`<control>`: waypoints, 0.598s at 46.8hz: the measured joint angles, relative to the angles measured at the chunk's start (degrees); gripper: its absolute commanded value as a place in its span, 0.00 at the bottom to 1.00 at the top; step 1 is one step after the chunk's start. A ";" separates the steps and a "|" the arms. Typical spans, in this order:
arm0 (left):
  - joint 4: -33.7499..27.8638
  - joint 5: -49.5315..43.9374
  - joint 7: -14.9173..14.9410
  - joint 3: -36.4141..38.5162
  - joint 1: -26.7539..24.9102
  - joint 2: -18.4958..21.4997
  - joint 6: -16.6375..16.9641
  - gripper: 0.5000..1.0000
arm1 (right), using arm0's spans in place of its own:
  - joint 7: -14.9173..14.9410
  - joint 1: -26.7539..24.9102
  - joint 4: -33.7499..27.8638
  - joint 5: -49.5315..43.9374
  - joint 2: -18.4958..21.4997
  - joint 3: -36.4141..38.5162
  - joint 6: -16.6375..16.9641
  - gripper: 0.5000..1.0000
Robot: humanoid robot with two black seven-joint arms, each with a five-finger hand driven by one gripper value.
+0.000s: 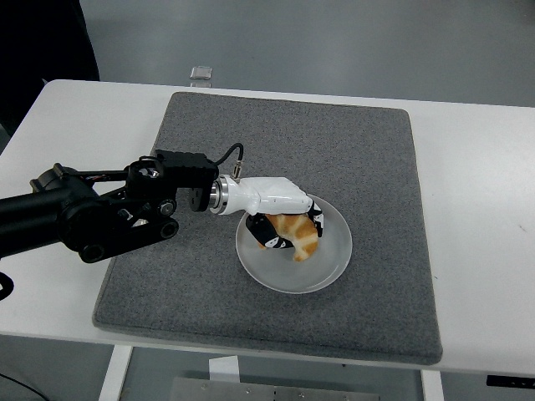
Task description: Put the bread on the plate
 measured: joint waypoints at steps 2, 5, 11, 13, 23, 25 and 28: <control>-0.12 -0.03 -0.01 0.00 0.05 0.08 0.00 0.50 | 0.00 0.00 0.00 0.00 0.00 0.00 0.00 0.90; -0.20 -0.15 -0.02 -0.01 0.05 0.14 0.00 0.63 | 0.00 0.00 0.00 0.00 0.00 0.00 0.00 0.90; -0.33 -0.20 -0.01 -0.30 0.04 0.34 -0.03 0.83 | 0.00 0.00 0.00 0.00 0.00 0.00 0.00 0.90; -0.33 -0.25 0.01 -0.34 0.02 0.49 -0.03 0.91 | -0.01 0.00 0.00 0.00 0.00 0.00 0.00 0.90; -1.10 -0.69 -0.06 -0.81 -0.11 1.22 -0.15 0.98 | 0.00 0.00 0.00 0.00 0.00 0.00 0.00 0.91; -1.65 -0.73 -0.10 -0.83 -0.12 1.55 -0.19 0.99 | 0.00 0.00 0.00 0.00 0.00 0.00 0.00 0.90; -2.48 -0.80 -0.21 -1.03 -0.26 2.29 -0.26 0.99 | 0.00 0.00 0.00 0.00 0.00 0.00 0.00 0.90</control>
